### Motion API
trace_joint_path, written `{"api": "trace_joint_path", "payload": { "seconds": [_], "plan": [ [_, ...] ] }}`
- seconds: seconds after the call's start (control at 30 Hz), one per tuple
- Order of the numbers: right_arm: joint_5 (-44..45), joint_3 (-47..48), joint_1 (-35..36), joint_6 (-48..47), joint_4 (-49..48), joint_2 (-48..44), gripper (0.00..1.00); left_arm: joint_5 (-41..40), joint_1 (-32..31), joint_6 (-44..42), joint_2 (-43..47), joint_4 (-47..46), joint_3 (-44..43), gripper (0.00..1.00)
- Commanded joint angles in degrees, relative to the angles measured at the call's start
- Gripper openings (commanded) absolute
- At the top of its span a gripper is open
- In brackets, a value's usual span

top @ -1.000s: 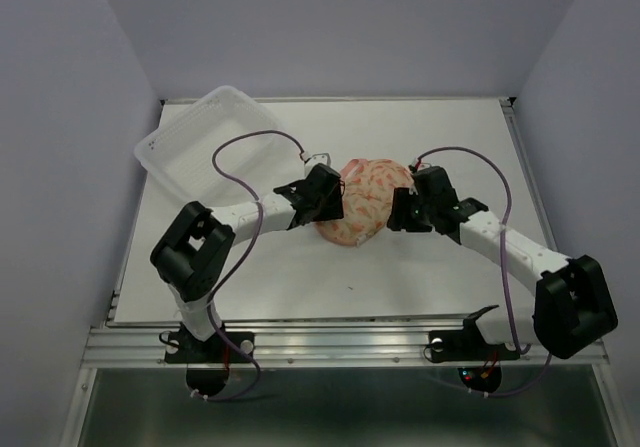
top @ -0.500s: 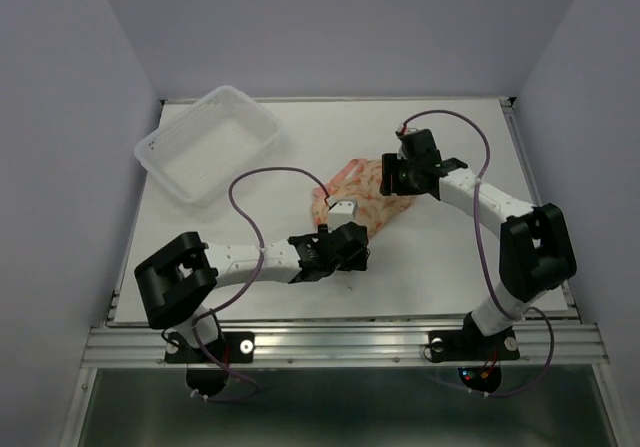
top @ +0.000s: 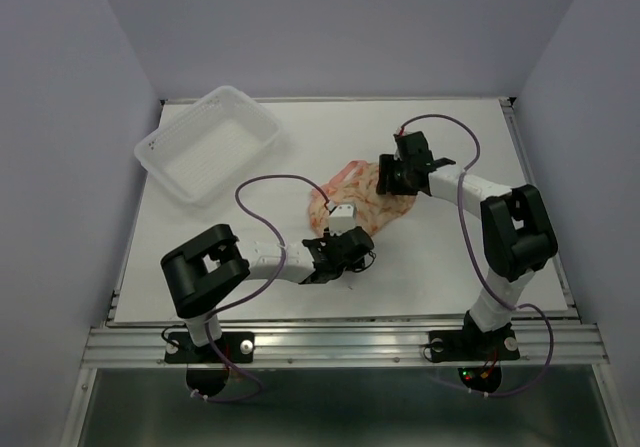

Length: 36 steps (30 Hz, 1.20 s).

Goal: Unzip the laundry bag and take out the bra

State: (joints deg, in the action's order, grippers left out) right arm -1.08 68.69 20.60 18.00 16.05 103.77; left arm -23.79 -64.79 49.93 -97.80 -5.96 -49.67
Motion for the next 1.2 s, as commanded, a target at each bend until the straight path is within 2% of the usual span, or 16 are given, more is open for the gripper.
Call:
{"api": "trace_joint_path", "payload": {
  "seconds": [0.0,0.37,0.57,0.87,1.0,1.03,1.1,1.17],
  "plan": [
    [-3.05,-3.21,0.14,4.94,0.03,-1.81,0.63,-6.17,-0.24,1.83,-1.16,-0.55,-2.71,0.5],
    [-4.28,-5.05,0.14,4.85,0.29,-2.95,0.63,-11.01,-0.24,3.15,-4.59,2.17,-4.73,0.42],
    [-4.98,-5.05,0.14,4.68,0.29,-3.31,0.63,-12.33,-0.16,8.16,-5.47,5.77,-4.38,0.35],
    [-6.04,-5.93,0.14,3.89,0.56,-3.31,0.63,-10.93,1.07,12.12,-5.91,5.17,-2.1,0.28],
    [-5.42,-6.11,0.14,2.92,0.99,-3.66,0.63,-10.05,1.42,12.64,-6.44,4.99,-1.66,0.15],
    [-5.16,-6.02,0.14,2.66,1.08,-3.83,0.63,-9.52,1.51,12.99,-6.27,4.9,-1.14,0.08],
    [-5.07,-6.02,0.14,2.39,1.43,-3.92,0.63,-9.17,1.69,12.91,-5.91,4.73,-0.69,0.0],
    [-4.72,-5.93,0.14,1.87,1.61,-4.01,0.63,-9.17,1.78,12.47,-4.6,5.16,-0.17,0.0]
  ]
}}
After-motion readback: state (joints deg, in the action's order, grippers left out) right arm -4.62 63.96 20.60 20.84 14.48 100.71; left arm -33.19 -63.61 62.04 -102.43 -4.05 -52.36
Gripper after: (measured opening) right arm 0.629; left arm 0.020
